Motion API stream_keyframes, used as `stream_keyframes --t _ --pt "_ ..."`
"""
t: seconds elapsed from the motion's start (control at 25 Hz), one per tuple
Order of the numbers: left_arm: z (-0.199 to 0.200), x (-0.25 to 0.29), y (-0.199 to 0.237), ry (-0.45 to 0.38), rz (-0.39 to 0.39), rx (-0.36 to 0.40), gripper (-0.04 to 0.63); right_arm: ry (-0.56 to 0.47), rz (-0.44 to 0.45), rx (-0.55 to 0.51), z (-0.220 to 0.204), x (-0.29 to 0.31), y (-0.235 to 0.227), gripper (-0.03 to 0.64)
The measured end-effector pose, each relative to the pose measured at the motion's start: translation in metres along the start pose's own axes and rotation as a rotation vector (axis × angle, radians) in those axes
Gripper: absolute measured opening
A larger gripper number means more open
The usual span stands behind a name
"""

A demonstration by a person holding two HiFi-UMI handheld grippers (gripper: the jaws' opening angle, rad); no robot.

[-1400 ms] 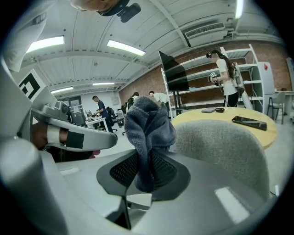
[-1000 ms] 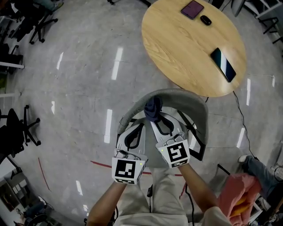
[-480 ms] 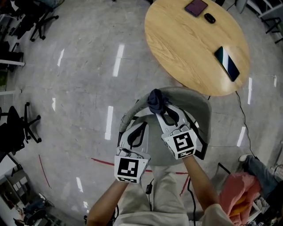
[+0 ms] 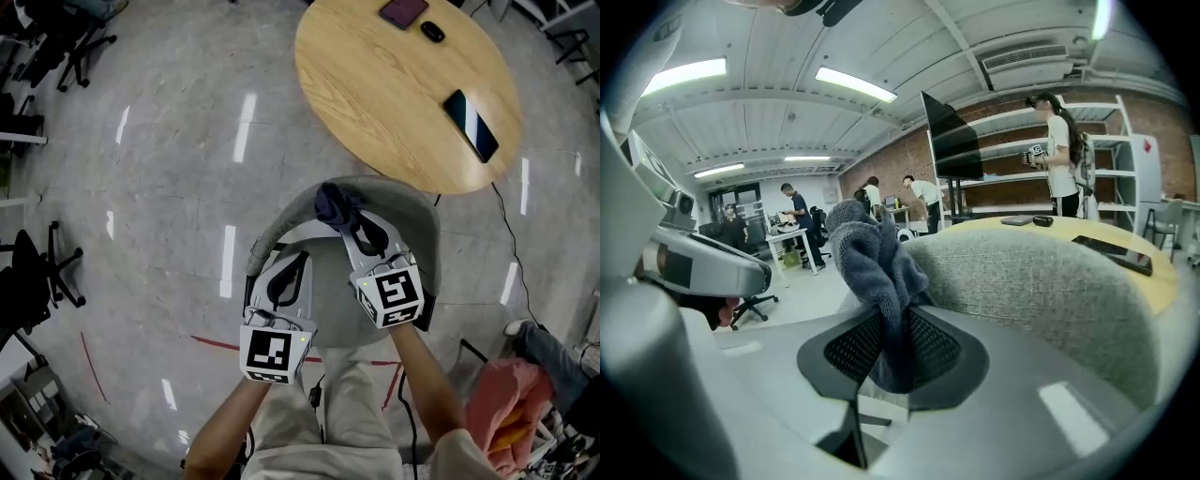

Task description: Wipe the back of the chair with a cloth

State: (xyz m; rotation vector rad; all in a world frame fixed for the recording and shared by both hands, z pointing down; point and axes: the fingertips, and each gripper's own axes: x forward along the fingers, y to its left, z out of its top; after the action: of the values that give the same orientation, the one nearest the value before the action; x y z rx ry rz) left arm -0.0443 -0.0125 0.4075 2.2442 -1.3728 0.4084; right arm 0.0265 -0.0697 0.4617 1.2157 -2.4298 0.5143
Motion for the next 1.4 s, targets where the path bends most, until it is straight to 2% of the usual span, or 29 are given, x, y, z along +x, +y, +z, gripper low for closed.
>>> stream_keyframes --t 0.76,1.2,1.4 --pt "-0.002 0.006 -0.03 0.01 -0.044 0.037 0.0 -0.032 -0.17 0.157 -0.005 -0.041 -0.054 0.091" --pt "-0.002 0.013 -0.044 0.015 -0.073 0.058 0.0 -0.028 -0.359 0.341 -0.031 -0.079 -0.091 0.091" --pt "0.0 0.013 -0.044 0.01 -0.088 0.069 0.0 -0.029 -0.42 0.387 -0.044 -0.091 -0.101 0.091"
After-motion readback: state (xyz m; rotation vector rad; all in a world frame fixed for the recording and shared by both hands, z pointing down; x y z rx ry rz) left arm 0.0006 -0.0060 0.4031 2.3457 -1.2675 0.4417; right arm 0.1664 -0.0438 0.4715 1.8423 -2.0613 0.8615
